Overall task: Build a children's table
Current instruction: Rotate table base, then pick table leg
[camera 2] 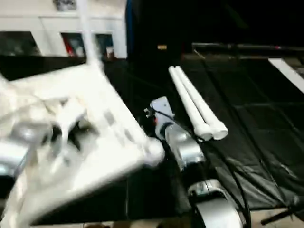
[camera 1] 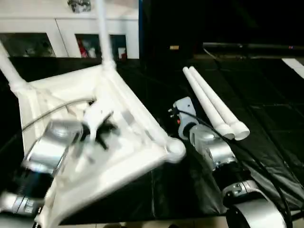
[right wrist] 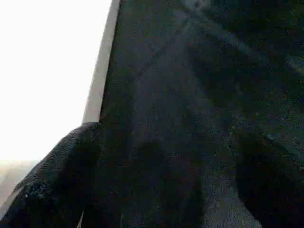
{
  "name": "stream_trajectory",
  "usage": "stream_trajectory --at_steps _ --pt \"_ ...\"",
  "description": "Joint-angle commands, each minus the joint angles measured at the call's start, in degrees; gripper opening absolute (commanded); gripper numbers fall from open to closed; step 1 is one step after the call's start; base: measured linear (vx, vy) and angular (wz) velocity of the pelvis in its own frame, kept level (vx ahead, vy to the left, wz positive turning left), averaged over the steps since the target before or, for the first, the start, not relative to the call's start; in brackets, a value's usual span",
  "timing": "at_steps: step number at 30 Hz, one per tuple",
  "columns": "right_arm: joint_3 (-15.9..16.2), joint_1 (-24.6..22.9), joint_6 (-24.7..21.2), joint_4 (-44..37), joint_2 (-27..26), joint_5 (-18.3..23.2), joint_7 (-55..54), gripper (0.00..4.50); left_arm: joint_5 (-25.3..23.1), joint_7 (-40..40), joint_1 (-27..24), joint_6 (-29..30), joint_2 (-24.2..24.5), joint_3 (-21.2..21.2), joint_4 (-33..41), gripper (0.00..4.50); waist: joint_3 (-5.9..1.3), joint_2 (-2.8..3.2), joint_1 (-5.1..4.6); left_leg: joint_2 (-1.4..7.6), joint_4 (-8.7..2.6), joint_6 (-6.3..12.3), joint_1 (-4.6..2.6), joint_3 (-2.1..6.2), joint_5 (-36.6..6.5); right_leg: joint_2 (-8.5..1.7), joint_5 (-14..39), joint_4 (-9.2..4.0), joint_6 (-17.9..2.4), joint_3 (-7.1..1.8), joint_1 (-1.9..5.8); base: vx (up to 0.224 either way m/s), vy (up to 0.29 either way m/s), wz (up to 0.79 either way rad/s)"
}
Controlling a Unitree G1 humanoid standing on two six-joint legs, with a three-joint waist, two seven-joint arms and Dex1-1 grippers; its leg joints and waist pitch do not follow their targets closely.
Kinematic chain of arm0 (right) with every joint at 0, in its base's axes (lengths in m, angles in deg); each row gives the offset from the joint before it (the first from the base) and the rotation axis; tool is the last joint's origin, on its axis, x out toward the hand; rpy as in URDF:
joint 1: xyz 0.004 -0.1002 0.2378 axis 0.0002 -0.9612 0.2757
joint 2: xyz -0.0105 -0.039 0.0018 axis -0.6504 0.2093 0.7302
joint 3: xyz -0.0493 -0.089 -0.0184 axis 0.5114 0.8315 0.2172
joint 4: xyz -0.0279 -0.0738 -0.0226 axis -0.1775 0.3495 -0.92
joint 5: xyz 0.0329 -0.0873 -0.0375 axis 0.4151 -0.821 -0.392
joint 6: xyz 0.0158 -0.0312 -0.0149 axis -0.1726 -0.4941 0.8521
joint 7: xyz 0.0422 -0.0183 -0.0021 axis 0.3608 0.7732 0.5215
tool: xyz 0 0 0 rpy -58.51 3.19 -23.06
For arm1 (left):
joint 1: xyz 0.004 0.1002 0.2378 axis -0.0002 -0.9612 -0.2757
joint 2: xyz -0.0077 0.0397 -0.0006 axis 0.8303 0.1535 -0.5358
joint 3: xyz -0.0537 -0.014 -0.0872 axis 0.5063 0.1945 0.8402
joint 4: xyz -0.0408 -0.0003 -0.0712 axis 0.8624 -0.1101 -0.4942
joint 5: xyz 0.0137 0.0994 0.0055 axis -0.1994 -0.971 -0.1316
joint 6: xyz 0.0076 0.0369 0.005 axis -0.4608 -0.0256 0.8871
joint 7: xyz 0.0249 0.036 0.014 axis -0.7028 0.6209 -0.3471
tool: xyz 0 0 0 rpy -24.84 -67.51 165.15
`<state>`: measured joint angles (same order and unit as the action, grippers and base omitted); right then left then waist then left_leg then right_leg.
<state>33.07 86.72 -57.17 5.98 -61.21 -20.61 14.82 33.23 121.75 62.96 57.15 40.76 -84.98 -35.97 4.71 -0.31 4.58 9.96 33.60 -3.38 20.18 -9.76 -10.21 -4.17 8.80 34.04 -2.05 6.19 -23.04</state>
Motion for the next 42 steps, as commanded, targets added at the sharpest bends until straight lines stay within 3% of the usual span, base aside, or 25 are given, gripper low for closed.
stream_trajectory --at_steps 1,2,4,5,8,10,11,12,16,19,21,22,25,27,31,34,38,39,42 --pt "-2.94 2.60 -0.45 0.39 1.79 -0.56 -3.84 4.50 -0.98 -0.53 0.30 -2.32 -0.29 0.49 -2.10 0.04 -4.39 1.12 0.05 2.95 -4.38 -2.10 -0.69 1.69 -17.94 -4.77 21.92 -4.55 -7.28 -3.77 2.62 0.000 0.000 0.00" --pt "-3.26 3.12 -0.78 0.16 2.26 -0.70 -4.18 4.50 -0.25 0.12 0.25 -2.65 -0.53 0.88 -1.86 0.04 -4.47 1.72 0.27 3.01 -4.27 -2.24 -0.74 1.58 -16.74 -4.81 19.42 -4.19 -8.21 -3.91 2.53 0.000 0.000 0.00" --pt "-3.77 4.14 -2.25 -0.52 3.15 -1.07 -4.96 4.50 0.96 1.71 -0.34 -3.09 -0.50 1.23 -0.68 0.04 -4.52 1.52 0.31 3.06 -4.25 -2.29 -0.60 1.50 -15.66 -4.73 16.81 -3.92 -9.22 -3.92 2.75 0.000 0.000 0.00" --pt "-4.09 4.79 -3.38 -0.93 3.68 -1.32 -5.64 4.50 1.58 2.85 -0.78 -4.15 -0.22 1.03 0.00 0.04 -4.62 1.53 0.52 3.03 -4.10 -2.23 -0.85 1.23 -15.32 -4.61 14.50 -3.69 -10.19 -4.00 2.46 0.000 0.000 0.00" --pt "-4.44 6.46 -6.57 -1.18 5.54 -1.97 -6.61 4.50 3.97 6.66 -3.04 -5.71 0.95 0.78 4.23 0.04 -4.82 1.28 0.60 3.01 -3.98 -1.56 -0.30 1.16 -12.04 -4.83 10.09 -2.91 -11.77 -4.05 3.01 0.000 0.000 0.00" --pt "-4.13 7.55 -9.03 -0.44 7.41 -2.18 -5.77 4.50 6.68 7.65 -4.16 -4.56 0.54 2.30 7.55 0.04 -4.85 1.18 0.53 2.97 -3.80 -1.17 -0.07 1.07 -10.34 -4.79 8.04 -2.52 -12.57 -4.04 3.31 0.000 0.000 0.00" --pt "-4.21 8.51 -11.24 0.86 8.94 -2.36 -5.52 4.50 9.61 8.97 -5.12 -2.38 0.29 3.61 11.14 0.04 -4.72 1.06 0.58 2.90 -3.75 -0.70 -0.17 0.82 -10.17 -4.57 7.91 -2.76 -12.52 -4.04 3.02 0.000 0.000 0.00" --pt "-4.40 8.89 -12.11 1.50 9.49 -2.37 -5.57 4.50 10.83 9.83 -5.60 -1.42 0.38 3.93 12.82 0.21 -4.68 1.10 0.51 2.90 -3.79 -0.80 -0.02 0.93 -10.17 -4.63 8.36 -2.61 -12.95 -3.95 3.32 0.000 0.000 0.00" --pt "-5.11 10.02 -14.62 4.30 11.11 -2.09 -5.58 4.50 14.96 13.60 -7.68 3.08 1.81 3.42 19.94 0.44 -4.15 0.83 0.32 2.83 -3.85 -0.93 -0.03 0.88 -13.08 -4.68 15.27 -3.37 -11.49 -3.92 3.13 0.000 0.000 0.00" --pt "-6.80 11.20 -18.60 8.04 12.38 -1.43 -6.10 4.50 20.16 15.78 -8.96 7.82 2.35 3.40 27.41 0.81 -4.04 0.71 0.37 2.79 -3.73 -1.29 -0.32 0.80 -13.98 -4.57 17.60 -3.59 -10.82 -3.96 2.90 0.000 0.000 0.00" --pt "-6.69 11.34 -20.28 8.60 12.77 -1.35 -6.21 4.50 20.90 15.73 -9.21 8.54 2.63 3.61 28.67 0.86 -3.94 0.71 0.28 2.66 -3.70 -1.27 -0.19 0.82 -14.47 -4.40 18.83 -3.68 -10.01 -3.88 2.90 0.000 0.000 0.00" --pt "-6.65 11.41 -21.39 8.92 12.88 -1.10 -6.01 4.50 21.21 15.49 -9.38 9.25 2.78 3.82 29.38 1.18 -3.87 0.68 0.24 2.63 -3.72 -1.30 -0.24 0.85 -14.97 -4.37 20.00 -3.84 -9.49 -3.85 2.85 0.000 0.000 0.00" --pt "-7.24 11.42 -22.69 9.48 12.59 -0.16 -5.36 4.50 21.27 15.35 -9.54 9.88 3.02 3.78 29.91 1.26 -3.88 0.69 0.13 2.57 -3.71 -1.55 -0.27 0.92 -15.47 -4.35 22.18 -4.05 -8.29 -3.77 2.80 0.000 0.000 0.00" --pt "-7.95 11.52 -24.09 9.90 12.17 1.09 -3.83 4.12 21.49 15.24 -9.64 10.78 3.27 3.72 30.68 1.46 -3.86 0.69 0.12 2.58 -3.71 -1.54 -0.36 0.97 -15.90 -4.35 23.42 -4.17 -7.67 -3.76 2.73 0.000 0.000 0.00" --pt "-9.05 12.11 -26.75 10.46 11.96 2.49 -2.37 3.88 22.43 14.85 -9.56 12.21 3.57 3.50 31.81 1.72 -4.09 0.92 0.19 2.66 -3.69 -1.78 -0.39 1.04 -15.68 -4.24 21.67 -3.87 -8.41 -3.73 2.70 0.000 0.000 0.00" --pt "-8.88 12.33 -28.31 10.94 12.30 2.66 -1.55 3.57 23.11 14.80 -9.47 12.89 3.89 3.11 32.18 2.11 -4.14 0.89 0.35 2.67 -3.64 -1.98 -0.34 0.94 -15.32 -4.26 20.03 -3.75 -9.17 -3.79 2.73 0.000 0.000 0.00" --pt "-8.09 12.52 -30.03 12.08 13.00 2.67 1.11 3.30 23.46 15.15 -9.44 13.93 4.24 2.54 32.80 2.23 -4.39 0.75 0.46 2.68 -3.54 -1.86 -0.26 0.87 -14.25 -4.21 18.44 -3.51 -9.60 -3.82 2.95 0.000 0.000 0.00" --pt "-7.85 12.55 -30.12 12.50 13.16 2.49 1.60 3.13 23.45 15.11 -9.46 14.06 4.27 2.45 32.91 2.51 -4.43 0.74 0.53 2.72 -3.53 -1.83 -0.20 0.89 -13.71 -4.29 18.04 -3.42 -9.81 -3.84 3.00 0.000 0.000 0.00" --pt "-7.66 12.68 -30.26 13.25 13.36 2.24 2.20 2.97 23.60 14.85 -9.47 14.23 4.33 2.28 33.13 2.57 -4.42 0.66 0.56 2.75 -3.49 -1.86 -0.19 0.89 -13.73 -4.39 18.70 -3.47 -9.87 -3.83 3.01 0.000 0.000 0.00"
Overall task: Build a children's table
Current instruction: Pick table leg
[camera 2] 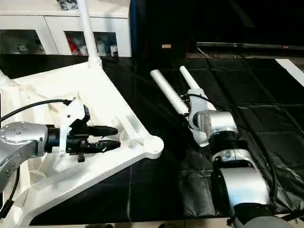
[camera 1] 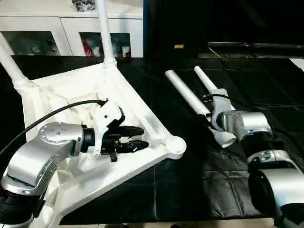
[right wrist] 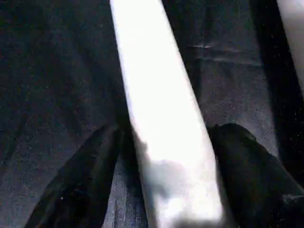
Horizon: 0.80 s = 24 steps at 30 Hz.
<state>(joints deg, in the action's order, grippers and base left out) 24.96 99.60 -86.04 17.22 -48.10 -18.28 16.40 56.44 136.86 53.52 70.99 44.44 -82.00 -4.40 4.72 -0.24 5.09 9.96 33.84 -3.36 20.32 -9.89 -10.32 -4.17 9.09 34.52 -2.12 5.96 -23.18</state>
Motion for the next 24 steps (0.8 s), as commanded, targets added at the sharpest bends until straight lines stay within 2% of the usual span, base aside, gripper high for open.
stream_trajectory --at_steps 1,3,4,7,8,10,12,13,15,19,24 --pt "0.80 -0.19 -1.49 2.28 0.39 -0.21 1.05 2.90 0.54 -0.46 0.00 0.49 0.66 -0.78 1.67 2.77 -4.44 0.54 0.07 2.75 -3.71 -1.90 -0.34 1.02 -13.65 -4.44 18.85 -3.98 -9.72 -3.59 3.18 0.000 0.000 0.00" --pt "1.25 -0.23 -1.41 2.79 0.61 -0.34 1.52 2.80 0.76 -0.81 0.08 0.61 0.65 -0.96 1.80 2.92 -4.41 0.52 0.06 2.74 -3.68 -1.90 -0.41 0.99 -13.94 -4.42 19.46 -4.07 -9.61 -3.60 3.11 0.000 0.000 0.00" --pt "1.25 -0.23 -1.40 2.81 0.62 -0.35 1.54 2.56 0.76 -0.81 0.08 0.61 0.65 -0.96 1.80 3.02 -4.37 0.54 0.05 2.74 -3.68 -1.99 -0.45 1.00 -14.34 -4.43 20.08 -4.16 -9.48 -3.58 3.06 0.000 0.000 0.00" --pt "1.09 -0.12 -1.09 3.59 0.73 -0.50 1.92 2.45 0.65 -0.97 0.10 0.64 0.58 -0.99 1.82 3.21 -4.33 0.48 0.02 2.70 -3.66 -2.03 -0.52 1.03 -15.13 -4.46 21.94 -4.40 -8.79 -3.52 3.03 0.000 0.000 0.00" --pt "0.83 -0.09 -0.98 3.81 0.73 -0.36 2.02 2.27 0.61 -1.03 0.09 0.60 0.55 -0.98 1.81 3.39 -4.31 0.45 0.01 2.67 -3.64 -2.06 -0.57 1.04 -15.50 -4.48 22.90 -4.53 -8.48 -3.50 3.00 0.000 0.000 0.00" --pt "0.06 -0.07 -0.80 4.00 0.72 0.29 2.40 2.09 0.24 -1.16 0.19 0.24 0.58 -1.10 1.48 3.44 -4.29 0.49 0.03 2.66 -3.67 -2.06 -0.56 1.10 -15.66 -4.45 23.78 -4.63 -7.91 -3.45 2.98 0.000 0.000 0.00" --pt "-0.75 -0.12 -0.52 4.01 0.78 1.13 2.62 2.04 0.01 -1.39 0.38 -0.13 0.47 -1.17 1.06 3.53 -4.32 0.51 0.02 2.66 -3.65 -2.10 -0.61 1.13 -15.91 -4.44 24.23 -4.66 -7.60 -3.42 2.96 0.000 0.000 0.00" --pt "-1.25 -0.15 -0.48 3.92 0.81 1.61 2.60 1.92 -0.06 -1.56 0.46 -0.27 0.37 -1.17 0.93 3.77 -4.34 0.48 0.06 2.67 -3.65 -2.05 -0.63 1.15 -15.67 -4.44 23.91 -4.65 -7.63 -3.41 2.94 0.000 0.000 0.00" --pt "-2.03 -0.26 -0.24 3.48 0.86 2.45 2.84 1.89 -0.07 -1.89 0.55 -0.50 0.06 -1.07 0.79 3.82 -4.42 0.60 0.05 2.68 -3.61 -2.01 -0.62 1.12 -15.49 -4.39 23.09 -4.58 -7.81 -3.43 2.95 0.000 0.000 0.00" --pt "-5.82 -0.76 -1.00 0.90 0.80 6.07 3.89 1.84 -0.78 -5.57 1.65 -1.43 -3.13 0.11 -1.35 4.19 -4.58 0.55 0.11 2.63 -3.49 -1.79 -0.47 1.04 -14.39 -4.28 20.41 -4.29 -8.67 -3.46 3.11 0.000 0.000 0.00" --pt "-10.52 -2.84 1.22 -4.75 -0.36 10.99 5.60 1.84 -1.66 -11.36 3.54 -2.59 -8.27 1.68 -4.73 4.45 -4.81 0.16 0.38 2.56 -3.35 -0.76 -0.19 0.94 -11.85 -4.37 18.33 -4.14 -8.58 -3.50 3.38 0.000 0.000 0.00"
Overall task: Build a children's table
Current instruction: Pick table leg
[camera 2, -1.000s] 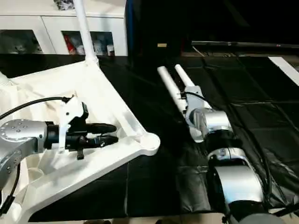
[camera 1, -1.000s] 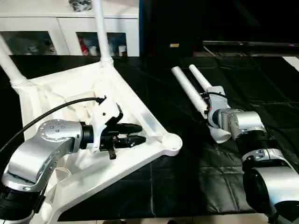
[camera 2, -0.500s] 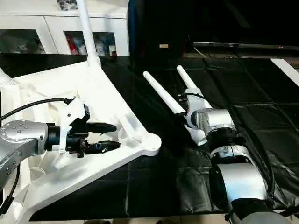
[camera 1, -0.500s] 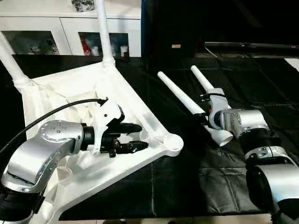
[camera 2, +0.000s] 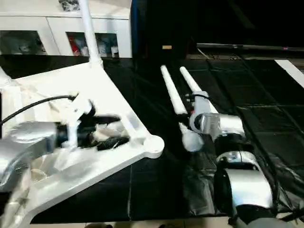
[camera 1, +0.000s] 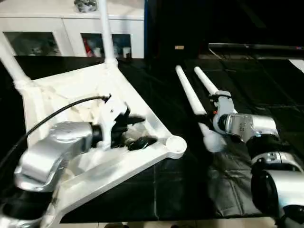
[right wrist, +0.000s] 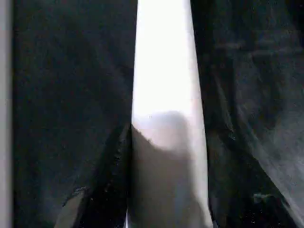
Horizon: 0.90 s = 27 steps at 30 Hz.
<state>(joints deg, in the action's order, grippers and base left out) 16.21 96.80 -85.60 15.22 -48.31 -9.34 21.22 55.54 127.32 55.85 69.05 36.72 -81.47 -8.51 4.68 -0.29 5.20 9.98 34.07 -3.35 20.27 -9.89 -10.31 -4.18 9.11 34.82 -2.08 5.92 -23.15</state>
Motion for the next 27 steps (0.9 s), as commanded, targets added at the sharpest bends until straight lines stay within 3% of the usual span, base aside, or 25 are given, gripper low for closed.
stream_trajectory --at_steps 1,2,3,5,7,9,14,17,20,27 --pt "-4.63 -1.38 2.06 -7.35 -1.63 5.98 2.60 1.84 -0.83 -5.78 2.74 -1.10 -4.25 2.31 -2.46 4.49 -4.73 0.20 0.19 2.53 -3.57 -0.42 -0.04 0.80 -11.66 -4.24 17.96 -4.57 -8.57 -3.48 3.41 0.000 0.000 0.00" --pt "-5.38 -2.07 2.77 -9.57 -2.30 7.51 3.84 1.84 -1.09 -7.50 3.44 -1.45 -5.69 2.68 -3.31 4.50 -4.62 0.04 0.17 2.42 -3.49 -0.09 0.04 0.66 -11.71 -4.14 17.98 -4.76 -8.05 -3.51 3.48 0.000 0.000 0.00" --pt "-6.31 -3.75 7.17 -14.02 -4.39 10.01 6.34 1.84 -2.05 -10.28 4.97 -0.94 -7.43 2.79 -5.40 4.50 -4.91 0.17 0.41 2.60 -3.53 0.17 -0.07 0.94 -11.21 -4.41 18.27 -4.56 -7.92 -3.37 3.52 0.000 0.000 0.00" --pt "-6.36 -5.16 10.38 -17.29 -5.87 11.37 8.44 1.84 -3.19 -11.97 6.14 -1.15 -8.28 2.52 -7.23 4.50 -4.75 -0.04 0.26 2.57 -3.68 1.05 0.19 1.01 -11.27 -4.41 20.19 -4.91 -6.46 -3.15 3.42 0.000 0.000 0.00" --pt "-6.25 -5.79 9.91 -18.95 -6.44 12.35 9.55 1.84 -3.56 -13.11 7.05 -1.84 -9.20 2.75 -8.49 4.50 -4.72 -0.02 0.21 2.49 -3.62 1.11 0.01 1.02 -10.75 -4.38 21.81 -5.08 -6.32 -3.11 3.27 0.000 0.000 0.00" --pt "-5.73 -7.55 7.69 -23.31 -8.27 15.12 12.21 1.84 -3.39 -16.83 10.63 -4.42 -13.29 4.33 -11.79 4.50 -4.70 -0.21 0.55 2.47 -3.49 1.75 -0.36 0.71 -10.15 -4.20 21.23 -5.35 -6.18 -3.34 2.94 0.000 0.000 0.00" --pt "-3.50 -10.64 4.85 -30.97 -10.44 18.45 15.48 1.84 -0.35 -20.98 15.34 -6.46 -19.76 8.18 -15.02 4.50 -4.97 -0.28 1.13 2.90 -3.57 2.07 0.09 0.98 -8.68 -4.63 18.02 -4.99 -7.52 -3.25 3.33 0.000 0.000 0.00" --pt "-1.01 -13.34 3.58 -36.69 -10.97 21.61 18.43 1.84 7.50 -27.09 20.07 -5.51 -27.04 16.18 -18.71 4.50 -4.99 -0.30 1.54 2.68 -3.23 2.67 0.38 0.71 -7.68 -4.68 15.58 -4.86 -8.69 -3.31 3.46 0.000 0.000 0.00" --pt "0.11 -14.67 3.88 -39.20 -11.29 21.85 19.72 1.84 13.26 -28.49 22.06 -4.07 -30.43 20.41 -20.10 4.50 -5.02 -0.45 1.75 2.63 -3.26 3.40 0.72 0.87 -6.94 -4.68 15.68 -4.88 -8.60 -3.07 3.57 0.000 0.000 0.00" --pt "4.52 -16.78 6.52 -42.54 -10.98 17.65 18.74 1.84 12.72 -28.21 20.89 -1.06 -31.92 18.69 -19.01 4.50 -4.96 -0.42 1.71 2.85 -3.41 2.94 0.67 1.03 -6.24 -4.78 16.54 -5.10 -6.84 -3.01 3.48 0.000 0.000 0.00"
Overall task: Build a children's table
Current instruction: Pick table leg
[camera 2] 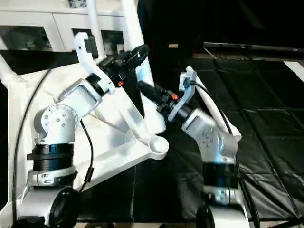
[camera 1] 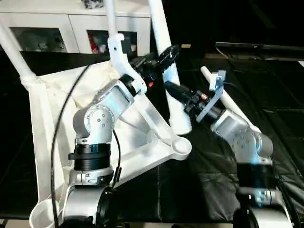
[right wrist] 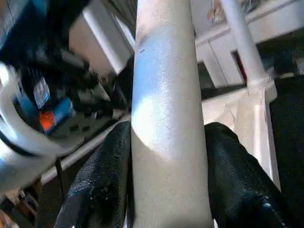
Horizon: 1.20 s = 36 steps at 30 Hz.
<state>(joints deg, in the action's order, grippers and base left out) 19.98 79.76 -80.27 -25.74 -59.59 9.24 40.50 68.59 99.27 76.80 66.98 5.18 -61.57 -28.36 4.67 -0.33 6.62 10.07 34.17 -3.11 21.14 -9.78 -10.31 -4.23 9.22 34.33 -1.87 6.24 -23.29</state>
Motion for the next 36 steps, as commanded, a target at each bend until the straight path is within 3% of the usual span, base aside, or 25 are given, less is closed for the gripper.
stream_trajectory --at_steps 1,3,6,8,12,13,24,33,36 --pt "2.41 0.05 2.73 -1.77 0.71 -2.96 -0.82 1.84 -0.73 -1.10 -0.22 1.35 -0.71 -1.34 1.06 4.50 -4.91 -0.37 0.27 2.81 -3.56 2.47 -0.20 0.99 -6.44 -4.78 16.70 -4.59 -6.93 -3.31 3.64 0.000 0.000 0.00" --pt "6.78 -0.50 6.45 -2.12 1.38 -8.04 -2.70 1.84 -1.04 -4.23 -0.34 1.86 -1.59 -1.47 1.21 4.23 -4.82 -0.39 0.16 2.91 -3.59 1.79 -0.21 1.00 -7.06 -4.73 17.27 -4.66 -6.26 -3.31 3.55 0.000 0.000 0.00" --pt "9.54 -0.60 9.57 -1.75 0.91 -12.49 -5.98 1.84 -2.92 -8.01 -0.43 0.69 -2.11 -2.40 1.35 4.13 -4.76 -0.46 0.11 2.76 -3.65 1.77 -0.22 1.02 -7.60 -4.81 18.58 -4.86 -5.51 -3.31 3.56 0.000 0.000 0.00" --pt "10.22 -0.47 11.05 -1.09 0.25 -14.60 -8.63 1.84 -3.75 -10.70 -0.38 0.12 -3.28 -2.02 1.67 3.79 -4.74 -0.53 -0.11 2.76 -3.68 1.77 -0.17 1.05 -7.66 -4.67 18.62 -4.92 -5.11 -3.27 3.55 0.000 0.000 0.00" --pt "12.27 -0.47 14.65 -0.81 -0.10 -17.95 -10.41 1.84 -4.86 -13.82 -0.31 -1.13 -5.37 -1.40 2.22 3.69 -4.84 -0.55 -0.05 2.90 -3.61 2.37 -0.14 1.09 -6.78 -4.73 15.96 -4.61 -5.90 -3.35 3.51 0.000 0.000 0.00" --pt "12.93 -0.46 15.00 -0.99 -0.26 -18.47 -10.71 1.84 -5.15 -14.41 -0.45 -1.26 -5.80 -1.56 2.41 3.44 -4.86 -0.52 -0.10 2.87 -3.60 2.58 -0.12 1.08 -6.68 -4.68 15.40 -4.48 -6.12 -3.35 3.58 0.000 0.000 0.00" --pt "15.47 -0.79 18.02 -0.62 -0.32 -21.58 -12.41 1.84 -4.64 -19.26 -1.03 -0.99 -8.44 -0.95 2.57 2.67 -4.73 -0.34 -0.33 2.84 -3.60 2.74 -0.16 1.07 -7.79 -4.56 15.18 -4.57 -6.26 -3.39 3.61 0.000 0.000 0.00" --pt "15.95 -0.70 18.23 -0.53 0.04 -21.22 -11.49 1.84 -3.59 -18.45 -0.59 -1.98 -7.11 -0.76 1.87 2.13 -4.91 -0.21 -0.35 2.82 -3.49 3.03 -0.16 1.03 -7.40 -4.56 13.53 -4.42 -7.23 -3.41 3.70 0.000 0.000 0.00" --pt "15.49 -0.47 17.72 -0.52 0.30 -20.41 -10.68 2.54 -3.75 -17.62 0.01 -3.07 -5.91 -0.66 1.31 1.89 -5.05 -0.11 -0.29 2.85 -3.44 3.00 -0.19 1.06 -7.34 -4.55 13.24 -4.37 -7.20 -3.39 3.78 0.000 0.000 0.00"
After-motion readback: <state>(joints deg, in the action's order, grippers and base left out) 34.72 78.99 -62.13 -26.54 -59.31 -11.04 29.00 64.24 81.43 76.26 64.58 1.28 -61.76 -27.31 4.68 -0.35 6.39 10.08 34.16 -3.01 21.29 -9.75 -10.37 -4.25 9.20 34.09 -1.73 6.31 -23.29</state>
